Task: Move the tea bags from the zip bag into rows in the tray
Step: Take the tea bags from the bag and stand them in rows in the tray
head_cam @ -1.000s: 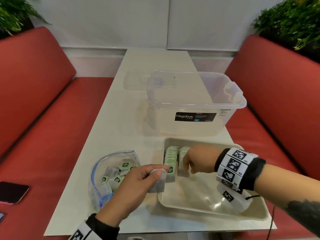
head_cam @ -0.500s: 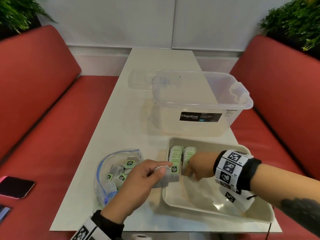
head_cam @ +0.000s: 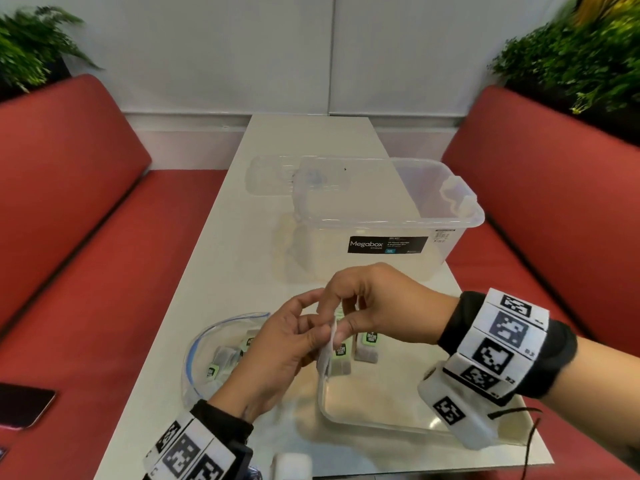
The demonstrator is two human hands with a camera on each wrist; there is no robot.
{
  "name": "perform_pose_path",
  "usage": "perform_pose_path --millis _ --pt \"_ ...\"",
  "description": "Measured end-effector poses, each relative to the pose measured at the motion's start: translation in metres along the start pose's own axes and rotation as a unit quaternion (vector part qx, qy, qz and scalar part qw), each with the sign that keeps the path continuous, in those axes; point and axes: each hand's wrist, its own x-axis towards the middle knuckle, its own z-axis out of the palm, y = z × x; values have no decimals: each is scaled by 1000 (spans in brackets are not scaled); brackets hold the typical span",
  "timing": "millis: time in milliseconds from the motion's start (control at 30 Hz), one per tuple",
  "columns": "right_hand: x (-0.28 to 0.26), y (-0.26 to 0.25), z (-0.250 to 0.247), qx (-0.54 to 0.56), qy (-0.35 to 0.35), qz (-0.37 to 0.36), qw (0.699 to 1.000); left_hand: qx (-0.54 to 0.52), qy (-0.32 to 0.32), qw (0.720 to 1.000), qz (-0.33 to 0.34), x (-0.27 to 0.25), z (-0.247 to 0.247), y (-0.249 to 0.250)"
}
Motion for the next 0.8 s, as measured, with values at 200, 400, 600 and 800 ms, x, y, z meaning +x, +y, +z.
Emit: perform_pose_path --millis 200,400,600,800 --pt "2 -2 -8 -5 5 59 998 71 24 997 7 0 -1 2" --pt "6 2 -10 -40 37 98 994 242 19 968 72 0 2 4" --pt "-3 10 -10 -67 14 130 989 311 54 945 79 3 5 -6" --pt "-7 41 -9 -155 -50 211 964 474 64 876 52 -7 -3 -14"
